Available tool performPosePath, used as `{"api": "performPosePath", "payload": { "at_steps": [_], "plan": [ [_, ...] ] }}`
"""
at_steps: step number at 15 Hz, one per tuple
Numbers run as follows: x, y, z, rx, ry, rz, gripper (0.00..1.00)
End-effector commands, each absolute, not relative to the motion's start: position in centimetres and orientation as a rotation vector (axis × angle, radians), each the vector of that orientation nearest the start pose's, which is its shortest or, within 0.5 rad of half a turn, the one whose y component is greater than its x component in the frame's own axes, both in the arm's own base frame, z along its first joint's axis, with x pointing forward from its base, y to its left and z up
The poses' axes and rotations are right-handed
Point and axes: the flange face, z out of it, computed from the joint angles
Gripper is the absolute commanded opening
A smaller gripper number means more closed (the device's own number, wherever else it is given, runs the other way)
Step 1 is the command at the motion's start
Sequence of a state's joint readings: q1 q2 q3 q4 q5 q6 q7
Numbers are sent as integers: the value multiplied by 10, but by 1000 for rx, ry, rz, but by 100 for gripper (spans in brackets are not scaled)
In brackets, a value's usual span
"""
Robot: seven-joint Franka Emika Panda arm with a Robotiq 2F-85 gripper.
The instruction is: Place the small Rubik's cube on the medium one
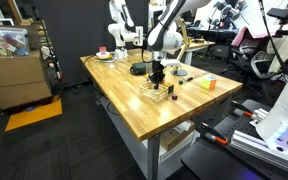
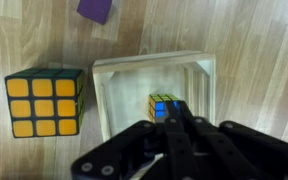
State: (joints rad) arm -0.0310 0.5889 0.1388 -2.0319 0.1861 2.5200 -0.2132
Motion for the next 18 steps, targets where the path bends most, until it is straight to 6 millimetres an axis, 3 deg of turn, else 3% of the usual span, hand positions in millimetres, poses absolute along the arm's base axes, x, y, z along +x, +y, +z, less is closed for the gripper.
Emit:
{"api": "performPosePath", "payload": {
  "at_steps": [1, 3, 8, 11, 13, 18],
  "plan": [
    [581, 62, 146, -2947, -214, 135, 33],
    [582, 58, 143, -3000, -181, 154, 40],
    [594, 49, 129, -3113, -103, 197, 76],
    [605, 55, 120, -3126, -100, 215, 95],
    [611, 61, 116, -3122, -115, 226, 100],
    [617, 59, 112, -3112, -121, 282, 100]
  ]
}}
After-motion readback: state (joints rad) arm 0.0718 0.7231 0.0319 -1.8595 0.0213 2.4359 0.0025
